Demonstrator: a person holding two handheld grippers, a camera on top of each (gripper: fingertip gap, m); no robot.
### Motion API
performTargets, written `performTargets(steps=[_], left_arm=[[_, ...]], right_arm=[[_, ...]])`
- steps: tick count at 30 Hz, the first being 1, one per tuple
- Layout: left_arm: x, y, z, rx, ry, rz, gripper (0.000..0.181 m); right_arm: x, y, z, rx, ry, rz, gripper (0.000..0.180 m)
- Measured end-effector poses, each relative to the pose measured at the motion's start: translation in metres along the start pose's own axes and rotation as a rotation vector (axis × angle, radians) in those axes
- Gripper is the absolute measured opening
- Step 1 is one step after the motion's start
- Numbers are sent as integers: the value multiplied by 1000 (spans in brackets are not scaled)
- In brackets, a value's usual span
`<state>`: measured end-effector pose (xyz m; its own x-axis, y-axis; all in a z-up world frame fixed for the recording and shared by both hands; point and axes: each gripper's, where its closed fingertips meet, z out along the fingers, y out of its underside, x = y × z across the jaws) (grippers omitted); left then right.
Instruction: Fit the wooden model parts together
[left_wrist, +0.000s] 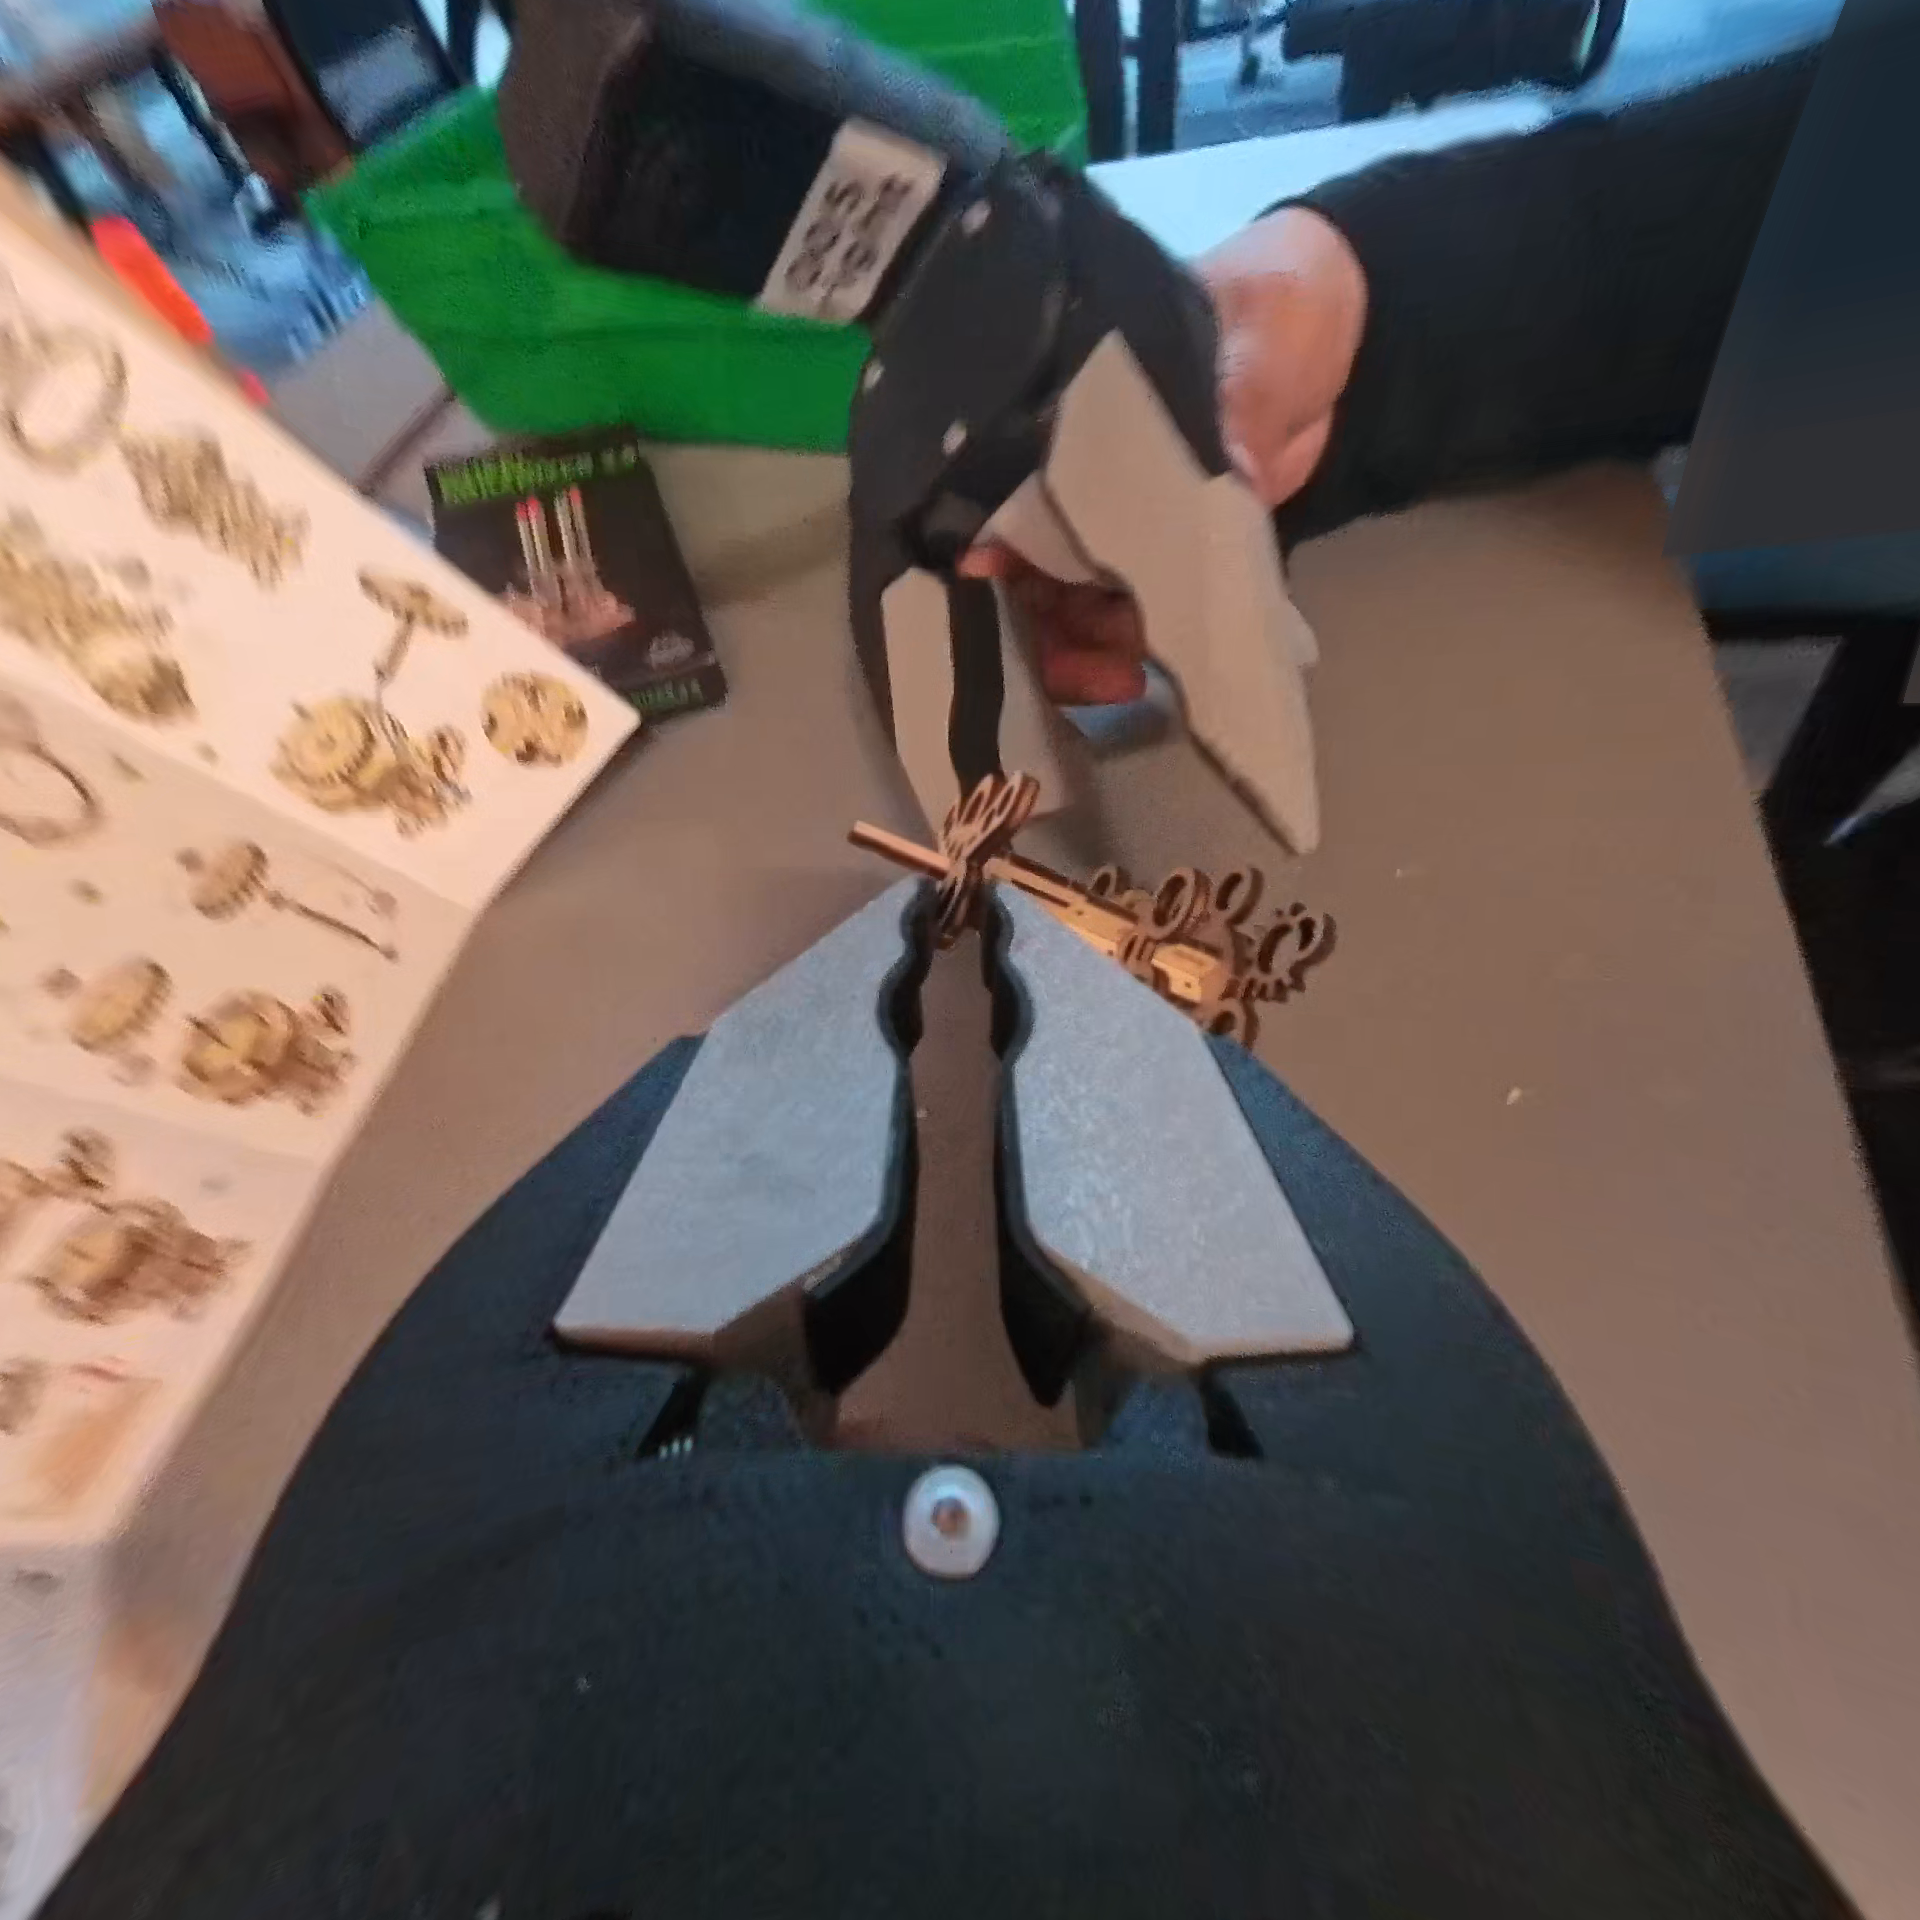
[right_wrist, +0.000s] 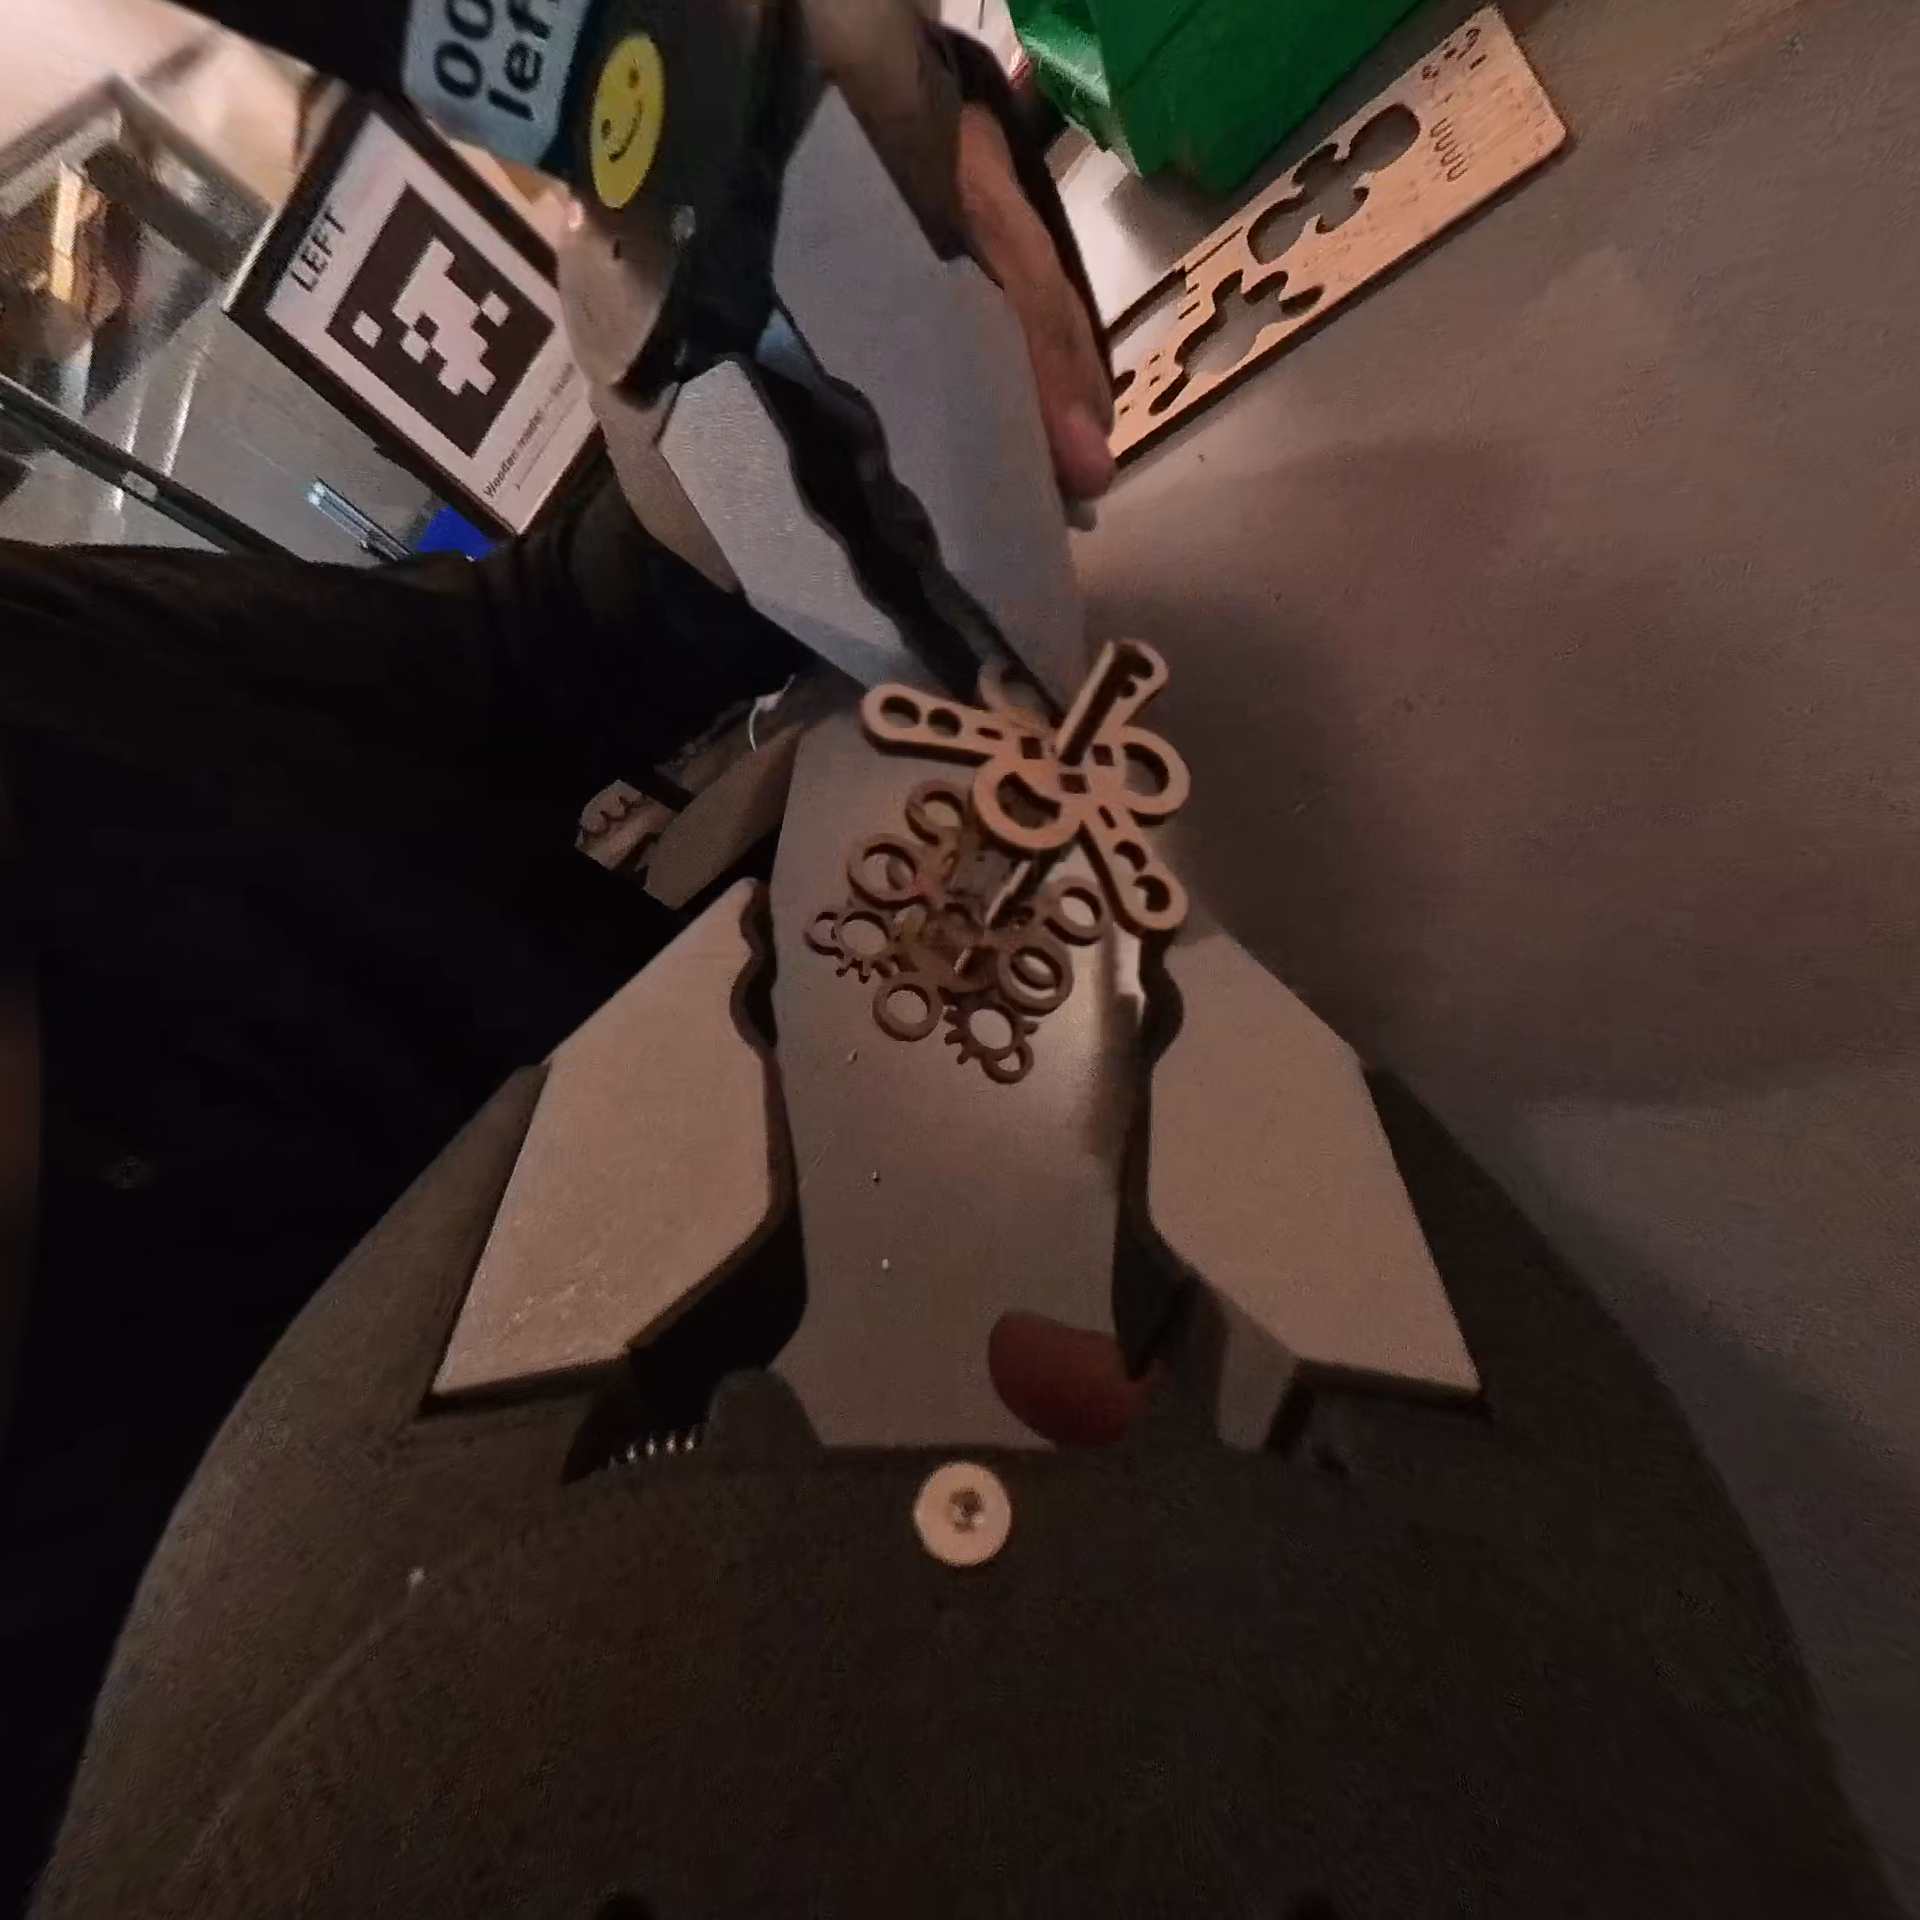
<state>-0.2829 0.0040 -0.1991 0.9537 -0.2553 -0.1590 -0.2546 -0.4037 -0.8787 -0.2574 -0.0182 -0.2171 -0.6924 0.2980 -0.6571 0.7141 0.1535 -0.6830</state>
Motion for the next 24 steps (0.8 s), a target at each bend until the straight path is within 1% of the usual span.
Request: performTargets(steps=[3, 5, 7, 10, 11, 13, 15, 17, 20, 24], left_arm=[[-7, 5, -1, 46, 69, -272, 4], [-18, 10, -3, 69, 92, -455, 5], [-28, 17, -5, 92, 104, -599, 4], [-41, 27, -6, 121, 97, -758, 4], [-43, 28, -6, 140, 102, -802, 4], [-42, 23, -8, 189, 139, -878, 5], [-39, 16, -9, 237, 183, -941, 5], [-34, 13, -8, 261, 221, -990, 4], [-29, 13, -5, 268, 233, -1037, 4], [-26, 11, -3, 292, 233, -1089, 4]], right_arm=[[2, 1, -11, 13, 23, -2, 75], [5, 1, -23, 28, 81, -42, 79], [9, -3, -33, 59, 171, -122, 84], [12, -11, -39, 80, 334, -294, 91], [15, -14, -39, 77, 402, -355, 94], [17, -18, -34, 71, 493, -451, 108], [18, -18, -26, 54, 524, -484, 113], [16, -16, -17, 47, 502, -482, 118], [14, -15, -12, 59, 456, -469, 117], [10, -21, -16, 106, 455, -507, 106]])
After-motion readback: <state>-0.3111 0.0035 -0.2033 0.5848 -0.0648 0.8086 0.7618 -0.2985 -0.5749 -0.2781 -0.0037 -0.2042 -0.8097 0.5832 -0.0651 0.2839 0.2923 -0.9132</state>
